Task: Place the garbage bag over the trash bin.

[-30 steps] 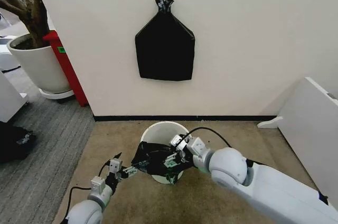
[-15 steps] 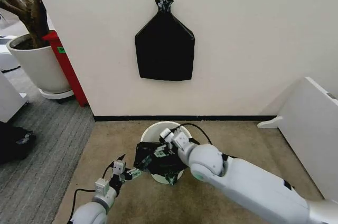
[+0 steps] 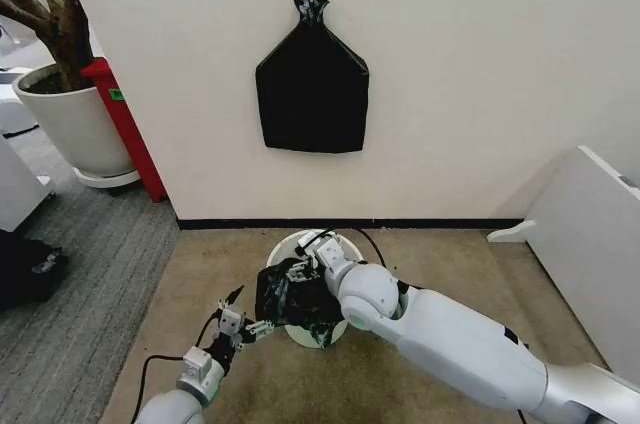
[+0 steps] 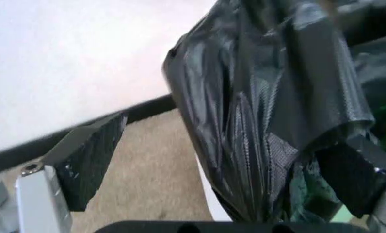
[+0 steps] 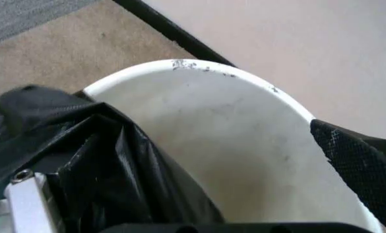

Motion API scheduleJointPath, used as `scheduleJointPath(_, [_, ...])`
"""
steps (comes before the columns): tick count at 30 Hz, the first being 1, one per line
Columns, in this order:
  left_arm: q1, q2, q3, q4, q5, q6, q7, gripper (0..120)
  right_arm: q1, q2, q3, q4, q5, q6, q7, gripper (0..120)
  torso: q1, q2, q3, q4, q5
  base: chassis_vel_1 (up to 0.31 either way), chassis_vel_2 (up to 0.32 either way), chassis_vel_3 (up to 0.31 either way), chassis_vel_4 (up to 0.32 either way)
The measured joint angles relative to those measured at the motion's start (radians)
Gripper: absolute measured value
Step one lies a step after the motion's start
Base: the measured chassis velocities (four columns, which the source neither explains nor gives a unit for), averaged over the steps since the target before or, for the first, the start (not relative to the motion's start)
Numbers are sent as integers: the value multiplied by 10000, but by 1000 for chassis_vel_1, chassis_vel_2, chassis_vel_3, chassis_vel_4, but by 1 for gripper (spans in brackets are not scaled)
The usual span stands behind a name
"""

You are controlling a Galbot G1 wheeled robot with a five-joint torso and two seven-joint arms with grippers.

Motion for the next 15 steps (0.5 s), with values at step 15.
scheduleJointPath(15, [408, 111, -55, 134, 754, -931, 661, 100, 95, 785, -66, -844, 168, 92, 703, 100, 0, 0, 0, 2, 0, 0, 0, 0, 0])
